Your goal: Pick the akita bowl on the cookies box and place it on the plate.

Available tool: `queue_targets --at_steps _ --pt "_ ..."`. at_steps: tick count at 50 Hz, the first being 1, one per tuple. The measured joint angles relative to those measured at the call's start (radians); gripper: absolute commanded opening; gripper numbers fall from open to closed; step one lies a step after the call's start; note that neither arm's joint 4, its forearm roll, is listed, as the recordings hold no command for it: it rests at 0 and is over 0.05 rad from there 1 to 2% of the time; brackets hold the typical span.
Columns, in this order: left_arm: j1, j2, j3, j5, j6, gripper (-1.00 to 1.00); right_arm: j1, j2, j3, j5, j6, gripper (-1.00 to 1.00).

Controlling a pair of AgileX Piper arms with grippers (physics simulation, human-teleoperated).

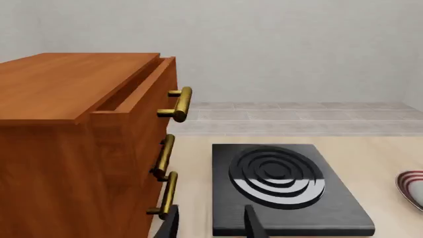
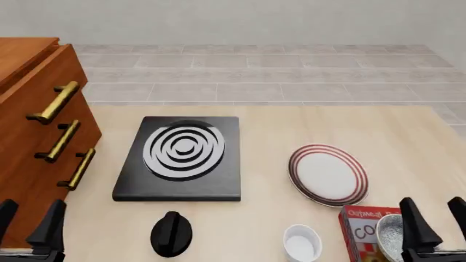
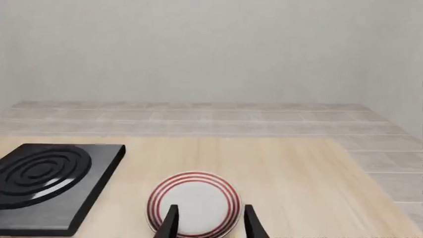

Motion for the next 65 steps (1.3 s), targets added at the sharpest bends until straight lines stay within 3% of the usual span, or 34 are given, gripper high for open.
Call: queue_targets --at_steps 23,46,54,65 --pt "0.0 0.0 0.0 0.0 0.0 1.0 0.015 0.055 -0.014 -0.022 -0.019 1.0" --pt "0.0 0.0 0.0 0.0 0.0 1.0 0.005 0.159 -0.339 0.272 -0.038 1.0" --pt "0.0 0.0 0.0 0.0 0.0 1.0 -0.066 0.247 -0.433 0.382 -0.105 1.0" --pt "0.0 0.0 0.0 0.0 0.0 1.0 -0.163 0.31 -0.569 0.543 -0.106 1.0"
